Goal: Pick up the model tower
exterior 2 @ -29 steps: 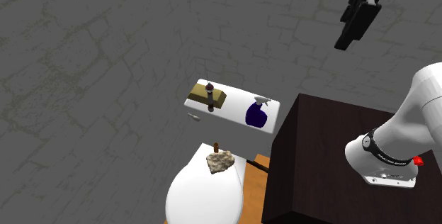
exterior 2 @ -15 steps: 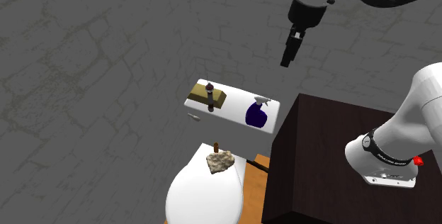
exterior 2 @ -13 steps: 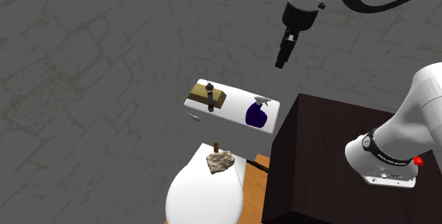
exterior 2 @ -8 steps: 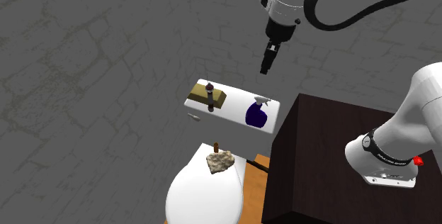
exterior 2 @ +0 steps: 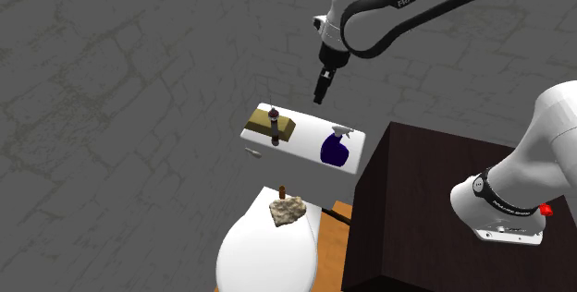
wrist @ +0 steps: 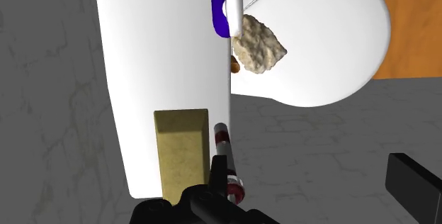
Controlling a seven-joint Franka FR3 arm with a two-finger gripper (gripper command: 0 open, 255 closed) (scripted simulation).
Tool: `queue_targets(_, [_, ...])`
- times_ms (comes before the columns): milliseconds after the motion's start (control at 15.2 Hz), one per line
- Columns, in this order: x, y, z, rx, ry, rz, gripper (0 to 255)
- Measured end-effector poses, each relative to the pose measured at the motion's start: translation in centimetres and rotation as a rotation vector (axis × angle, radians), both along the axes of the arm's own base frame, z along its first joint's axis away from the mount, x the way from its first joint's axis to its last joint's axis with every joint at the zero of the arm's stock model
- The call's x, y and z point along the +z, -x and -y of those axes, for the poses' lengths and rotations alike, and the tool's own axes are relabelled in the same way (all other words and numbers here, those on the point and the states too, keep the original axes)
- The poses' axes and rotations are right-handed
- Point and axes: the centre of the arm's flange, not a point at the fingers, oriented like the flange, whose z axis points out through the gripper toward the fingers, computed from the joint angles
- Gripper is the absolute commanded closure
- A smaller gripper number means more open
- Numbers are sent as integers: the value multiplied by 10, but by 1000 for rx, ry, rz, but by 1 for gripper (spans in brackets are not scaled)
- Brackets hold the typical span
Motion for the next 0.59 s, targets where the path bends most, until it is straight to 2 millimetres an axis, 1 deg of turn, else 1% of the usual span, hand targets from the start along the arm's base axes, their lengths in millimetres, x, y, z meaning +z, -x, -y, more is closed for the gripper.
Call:
queue_targets(66, [-10, -9, 1, 4, -6, 5, 0])
queue_targets(198, [-30, -26, 12, 10, -19, 16, 0])
queue_targets(330, [-46, -41, 18, 18, -32, 28, 0])
queue_targets(462, [-68, -59, 25, 25, -45, 38, 0])
queue_targets(594, [-87, -76, 31, 31, -59, 49, 0])
